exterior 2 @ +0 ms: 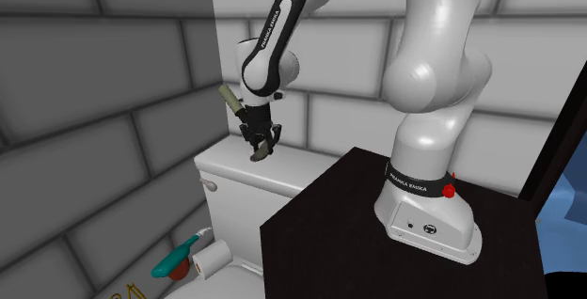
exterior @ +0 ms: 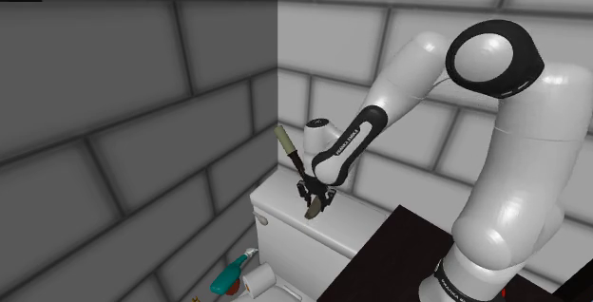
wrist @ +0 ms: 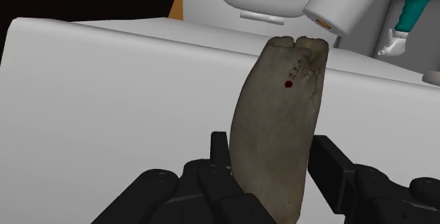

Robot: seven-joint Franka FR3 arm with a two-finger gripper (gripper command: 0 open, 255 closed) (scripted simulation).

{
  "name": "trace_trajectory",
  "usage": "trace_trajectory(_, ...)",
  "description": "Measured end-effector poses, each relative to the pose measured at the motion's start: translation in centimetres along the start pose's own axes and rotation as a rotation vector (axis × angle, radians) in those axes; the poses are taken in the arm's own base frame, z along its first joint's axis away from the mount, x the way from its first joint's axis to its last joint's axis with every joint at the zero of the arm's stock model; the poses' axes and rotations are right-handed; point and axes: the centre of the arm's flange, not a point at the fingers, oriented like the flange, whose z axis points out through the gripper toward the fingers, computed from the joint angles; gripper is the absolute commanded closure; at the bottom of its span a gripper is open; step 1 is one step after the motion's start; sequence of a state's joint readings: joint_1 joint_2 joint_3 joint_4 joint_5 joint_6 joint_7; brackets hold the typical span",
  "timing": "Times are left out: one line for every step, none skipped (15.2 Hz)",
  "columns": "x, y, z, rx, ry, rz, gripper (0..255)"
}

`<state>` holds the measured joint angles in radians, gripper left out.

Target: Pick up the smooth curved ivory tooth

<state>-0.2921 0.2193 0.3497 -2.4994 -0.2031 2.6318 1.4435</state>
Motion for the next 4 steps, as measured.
trace_trajectory(0.0,0.0,-0.5,0.000,0.000,0.000,255)
trace_trajectory(0.0,0.0,-1.1,0.000,0.000,0.000,255)
trace_trajectory(0.0,0.2,-1.6,0.000,0.000,0.000,255)
trace_trajectory(0.0,0.1,-1.8,0.000,0.000,0.000,255)
